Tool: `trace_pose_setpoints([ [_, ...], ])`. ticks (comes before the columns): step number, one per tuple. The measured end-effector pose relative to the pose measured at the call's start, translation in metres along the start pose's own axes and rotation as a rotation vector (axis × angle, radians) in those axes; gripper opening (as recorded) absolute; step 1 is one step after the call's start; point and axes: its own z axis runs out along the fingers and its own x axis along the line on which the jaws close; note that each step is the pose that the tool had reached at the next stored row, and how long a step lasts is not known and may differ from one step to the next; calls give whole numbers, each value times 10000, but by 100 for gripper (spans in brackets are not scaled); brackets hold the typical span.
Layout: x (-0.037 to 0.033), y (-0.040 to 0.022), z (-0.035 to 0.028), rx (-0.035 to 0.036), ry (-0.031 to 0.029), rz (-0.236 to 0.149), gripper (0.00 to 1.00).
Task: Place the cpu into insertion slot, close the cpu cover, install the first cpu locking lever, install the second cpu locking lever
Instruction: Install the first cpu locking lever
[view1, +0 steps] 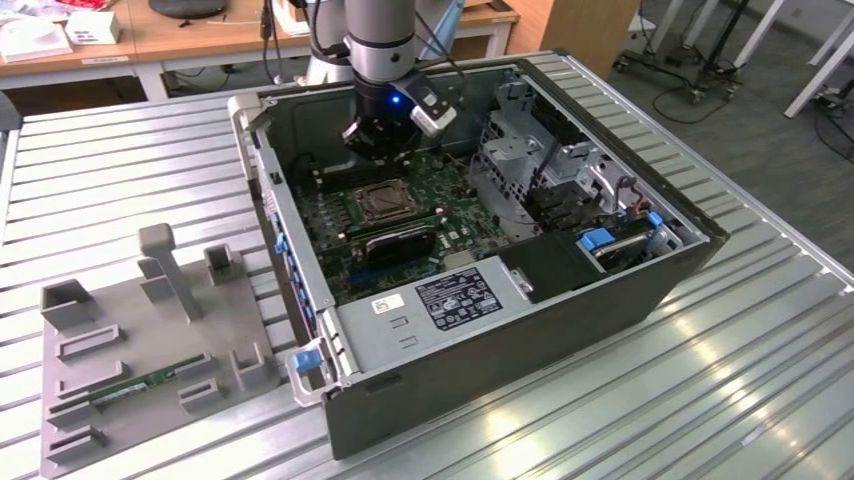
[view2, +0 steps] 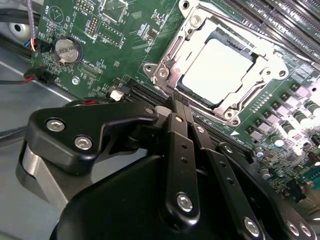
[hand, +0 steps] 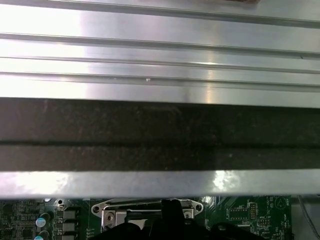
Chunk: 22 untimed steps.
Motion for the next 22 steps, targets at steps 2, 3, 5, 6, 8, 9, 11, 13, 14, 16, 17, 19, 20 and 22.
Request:
trace_pose_setpoints([
  [2, 3, -2, 0, 14, 0, -2, 11],
  [3, 3, -2, 1, 23, -1, -3, 11],
  [5, 3, -2, 1, 45, -1, -4, 11],
  [6, 3, -2, 1, 57, -1, -6, 11],
  [8, 2, -2, 1, 61, 38, -4, 11],
  [9, 0, -2, 2, 62, 86, 0, 11],
  [11, -6, -2, 4, 67, 293, 12, 11],
  [13, -11, -2, 6, 69, 491, 23, 11],
  [14, -11, -2, 5, 71, 502, 24, 11],
  [16, -11, -2, 5, 71, 504, 25, 11],
  [17, -11, -2, 5, 70, 504, 25, 11],
  [19, -11, -3, 6, 70, 504, 24, 11],
  [20, -12, -5, 6, 68, 503, 23, 11],
  [22, -10, -13, 5, 81, 504, 23, 11],
])
